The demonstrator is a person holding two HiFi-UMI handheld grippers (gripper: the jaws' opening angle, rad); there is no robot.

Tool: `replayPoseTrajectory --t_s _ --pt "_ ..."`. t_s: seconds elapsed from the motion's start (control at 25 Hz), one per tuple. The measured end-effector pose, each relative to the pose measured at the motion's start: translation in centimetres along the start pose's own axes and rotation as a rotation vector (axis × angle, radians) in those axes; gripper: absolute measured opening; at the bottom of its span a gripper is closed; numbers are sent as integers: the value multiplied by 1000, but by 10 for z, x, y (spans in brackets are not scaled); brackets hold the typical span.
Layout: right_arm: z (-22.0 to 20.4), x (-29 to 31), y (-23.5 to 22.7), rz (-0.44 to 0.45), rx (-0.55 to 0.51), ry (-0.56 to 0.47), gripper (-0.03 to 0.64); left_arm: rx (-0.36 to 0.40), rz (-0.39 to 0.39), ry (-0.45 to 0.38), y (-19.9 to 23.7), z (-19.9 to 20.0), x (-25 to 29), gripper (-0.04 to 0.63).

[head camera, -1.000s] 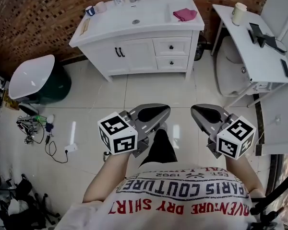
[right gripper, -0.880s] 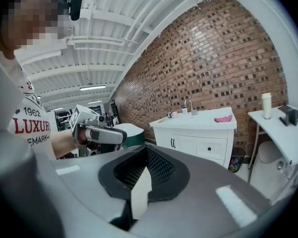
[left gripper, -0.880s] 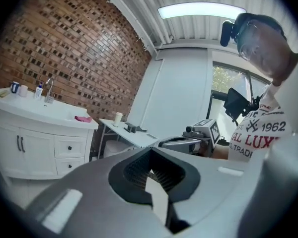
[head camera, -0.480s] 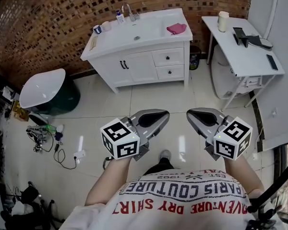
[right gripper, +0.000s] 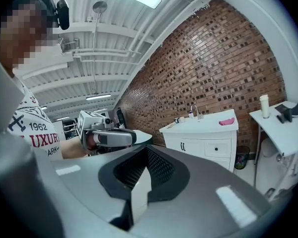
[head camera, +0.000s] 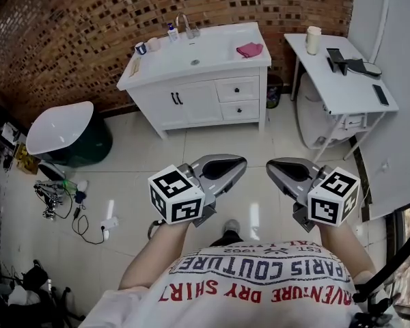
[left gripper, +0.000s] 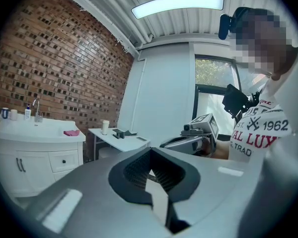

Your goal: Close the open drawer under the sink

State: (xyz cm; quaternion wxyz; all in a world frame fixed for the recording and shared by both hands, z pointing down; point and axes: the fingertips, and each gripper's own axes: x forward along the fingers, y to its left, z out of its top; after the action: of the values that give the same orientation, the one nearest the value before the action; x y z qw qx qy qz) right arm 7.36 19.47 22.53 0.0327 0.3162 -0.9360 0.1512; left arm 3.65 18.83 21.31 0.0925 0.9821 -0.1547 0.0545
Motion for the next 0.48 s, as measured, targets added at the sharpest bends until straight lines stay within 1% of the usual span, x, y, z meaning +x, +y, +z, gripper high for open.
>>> replayPoseTrajectory --t_s 0.16,0.48 --pt "2 -1 0 -7 -17 7 6 -1 -11 2 -3 1 4 -15" --pt "-5 -5 -7 -17 5 8 6 1 -33 22 -6 -5 13 -15"
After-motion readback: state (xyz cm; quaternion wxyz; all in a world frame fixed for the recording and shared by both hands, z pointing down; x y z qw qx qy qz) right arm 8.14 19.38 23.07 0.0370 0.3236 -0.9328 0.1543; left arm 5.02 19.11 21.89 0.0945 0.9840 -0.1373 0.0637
